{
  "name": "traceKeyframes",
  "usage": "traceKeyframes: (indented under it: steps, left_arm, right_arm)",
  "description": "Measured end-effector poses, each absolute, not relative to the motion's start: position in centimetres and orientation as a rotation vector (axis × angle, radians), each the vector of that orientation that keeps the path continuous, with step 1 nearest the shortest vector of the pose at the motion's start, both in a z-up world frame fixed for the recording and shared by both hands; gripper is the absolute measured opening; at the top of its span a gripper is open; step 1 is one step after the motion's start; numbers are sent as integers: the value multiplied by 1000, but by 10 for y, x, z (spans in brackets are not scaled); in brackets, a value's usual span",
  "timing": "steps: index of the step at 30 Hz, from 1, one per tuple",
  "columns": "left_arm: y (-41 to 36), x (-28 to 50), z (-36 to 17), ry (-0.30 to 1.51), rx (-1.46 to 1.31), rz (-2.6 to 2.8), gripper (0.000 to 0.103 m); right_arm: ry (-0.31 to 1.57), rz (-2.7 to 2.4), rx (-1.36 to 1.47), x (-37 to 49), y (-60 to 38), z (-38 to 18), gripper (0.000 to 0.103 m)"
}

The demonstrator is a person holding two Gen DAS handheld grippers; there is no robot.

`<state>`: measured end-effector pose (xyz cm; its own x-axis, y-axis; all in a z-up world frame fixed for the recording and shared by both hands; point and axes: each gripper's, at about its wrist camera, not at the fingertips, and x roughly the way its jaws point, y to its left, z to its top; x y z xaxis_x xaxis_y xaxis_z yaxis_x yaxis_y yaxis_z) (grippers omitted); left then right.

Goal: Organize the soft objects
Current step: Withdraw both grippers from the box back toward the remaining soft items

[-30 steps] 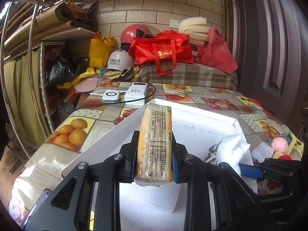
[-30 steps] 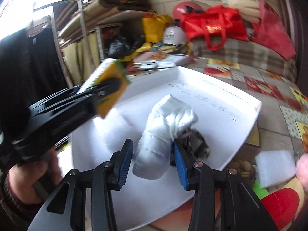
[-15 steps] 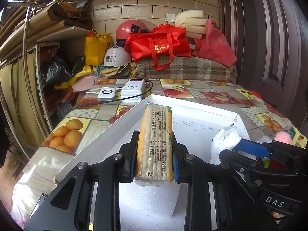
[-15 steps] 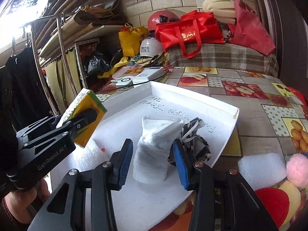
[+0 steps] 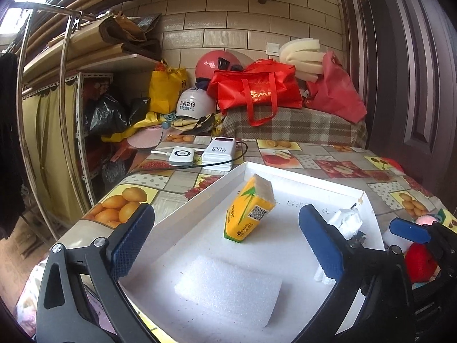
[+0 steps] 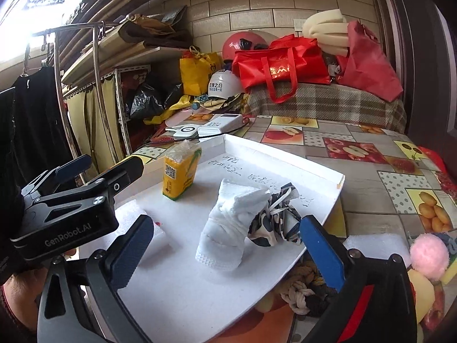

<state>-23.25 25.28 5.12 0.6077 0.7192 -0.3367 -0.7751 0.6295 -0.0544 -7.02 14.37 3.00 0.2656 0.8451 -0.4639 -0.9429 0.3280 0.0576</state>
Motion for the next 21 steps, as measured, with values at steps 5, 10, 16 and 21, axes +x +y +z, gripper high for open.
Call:
traceKeyframes:
  steps: [5,10,16,21]
  left_arm:
    - [252,-233,51,294,-203,870,102]
    - [250,-233,52,283,-194,871,102]
    - [247,-235,53,266,-183,872,102]
    - [242,-235,53,265,-171,867,102]
  right_arm:
    - [469,1236,-252,-74,142,28,102]
    - [422,1254,-223,-79,131,30,102]
    - [383,1278,-242,-89,124,31,102]
    - [374,1290,-217,-88,112,32,102]
